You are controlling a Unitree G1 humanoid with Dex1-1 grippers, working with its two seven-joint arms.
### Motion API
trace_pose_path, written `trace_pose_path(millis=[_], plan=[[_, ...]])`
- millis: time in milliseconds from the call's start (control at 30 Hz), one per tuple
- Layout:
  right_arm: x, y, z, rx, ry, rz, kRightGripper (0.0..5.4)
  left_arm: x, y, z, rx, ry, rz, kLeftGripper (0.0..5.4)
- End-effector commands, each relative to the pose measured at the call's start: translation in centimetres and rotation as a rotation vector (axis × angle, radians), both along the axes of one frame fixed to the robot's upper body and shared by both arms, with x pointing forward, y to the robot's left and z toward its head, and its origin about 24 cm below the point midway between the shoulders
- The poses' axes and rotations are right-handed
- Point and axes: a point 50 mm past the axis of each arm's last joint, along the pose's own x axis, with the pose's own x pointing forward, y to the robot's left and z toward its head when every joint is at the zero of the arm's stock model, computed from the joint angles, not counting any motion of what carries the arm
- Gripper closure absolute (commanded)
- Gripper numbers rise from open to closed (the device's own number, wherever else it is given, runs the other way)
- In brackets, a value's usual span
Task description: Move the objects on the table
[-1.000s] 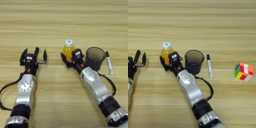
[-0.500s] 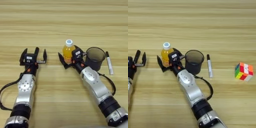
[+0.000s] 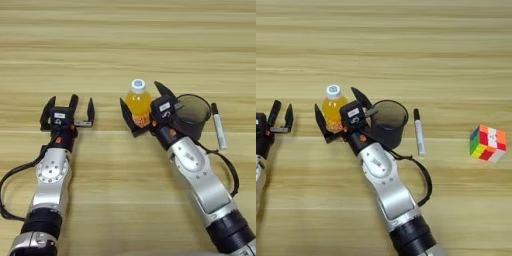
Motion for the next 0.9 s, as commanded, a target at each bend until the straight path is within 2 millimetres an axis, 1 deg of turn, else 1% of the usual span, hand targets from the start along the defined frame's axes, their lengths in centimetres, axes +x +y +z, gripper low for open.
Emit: trace_pose_path(millis=[33,167,267,367,467,600,767,900], plan=[[-1.6,-1.1,0.0,-0.024,0.013,-0.027,0.04,0.0,-0.3,0.0,0.013,-0.001,-0.006,0.00],[-3.6,-2.8,0.8,-0.030,-0.011,-0.062,0.04,0.1,-0.3,0.0,0.013,0.000,-0.006,0.00],[-4.5,-5.0,2.0,-0.049,-0.050,-0.122,0.04,0.2,-0.3,0.0,0.013,0.001,-0.007,0.00],[-5.0,-7.0,2.5,-0.063,-0.051,-0.185,0.04,0.2,-0.3,0.0,0.013,0.002,-0.008,0.00],[-5.3,-8.0,2.6,-0.082,-0.049,-0.216,0.04,0.3,-0.3,0.0,0.013,0.002,-0.008,0.00],[-5.4,-9.3,3.0,-0.172,-0.078,-0.240,0.04,0.3,-0.4,0.0,0.012,0.002,-0.009,0.00],[-5.4,-10.8,2.5,-0.186,-0.023,-0.257,0.04,0.2,-0.5,0.0,0.013,0.000,-0.010,0.00],[-5.6,-11.1,0.8,-0.207,0.092,-0.192,0.04,0.2,-0.5,0.0,0.013,0.000,-0.010,0.00]])
